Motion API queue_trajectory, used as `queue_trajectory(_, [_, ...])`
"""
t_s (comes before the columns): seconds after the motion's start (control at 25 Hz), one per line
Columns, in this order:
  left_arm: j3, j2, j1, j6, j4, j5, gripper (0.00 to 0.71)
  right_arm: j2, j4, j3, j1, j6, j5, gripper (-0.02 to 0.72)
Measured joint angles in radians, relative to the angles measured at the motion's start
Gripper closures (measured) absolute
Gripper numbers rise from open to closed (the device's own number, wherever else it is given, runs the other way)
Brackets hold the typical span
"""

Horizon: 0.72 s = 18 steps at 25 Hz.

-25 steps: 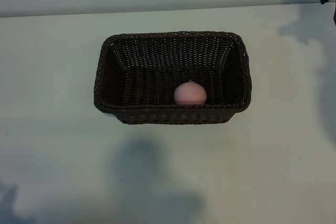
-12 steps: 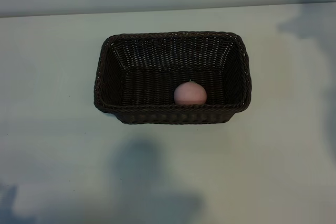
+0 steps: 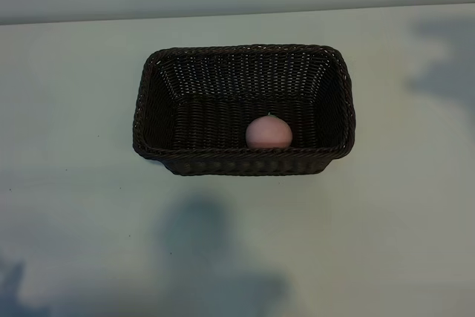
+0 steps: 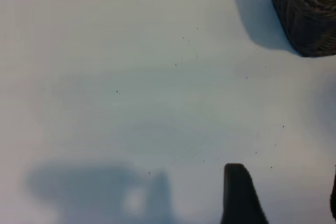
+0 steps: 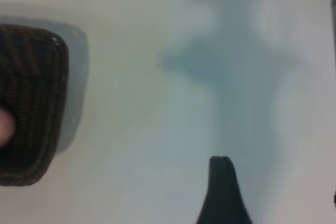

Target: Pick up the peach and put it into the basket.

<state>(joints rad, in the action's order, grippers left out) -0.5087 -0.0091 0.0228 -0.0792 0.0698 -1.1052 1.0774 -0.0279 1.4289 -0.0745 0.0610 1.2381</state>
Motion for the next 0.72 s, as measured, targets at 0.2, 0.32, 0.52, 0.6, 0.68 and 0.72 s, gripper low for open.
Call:
queue_trajectory(0.2, [0.0,0.0,0.0,0.0,0.0,0.0,0.285,-0.228,-0.002,-0.051,0.0,-0.014,0.01,0.207])
queue_trajectory(0.32, [0.0,0.0,0.0,0.0,0.0,0.0,0.285,-0.331,0.0,-0.071,0.0,-0.024,0.015,0.207])
queue_trajectory(0.52, [0.0,0.0,0.0,0.0,0.0,0.0,0.285,-0.492,0.011,-0.15,0.0,-0.023,-0.001,0.207])
queue_trajectory(0.6, [0.0,0.0,0.0,0.0,0.0,0.0,0.285,-0.553,0.016,-0.204,0.0,-0.023,-0.005,0.207])
queue_trajectory(0.68, [0.0,0.0,0.0,0.0,0.0,0.0,0.285,-0.616,0.017,-0.255,0.0,-0.023,-0.024,0.207])
queue_trajectory(0.72, [0.0,0.0,0.0,0.0,0.0,0.0,0.285,-0.64,0.018,-0.283,0.0,-0.023,-0.033,0.207])
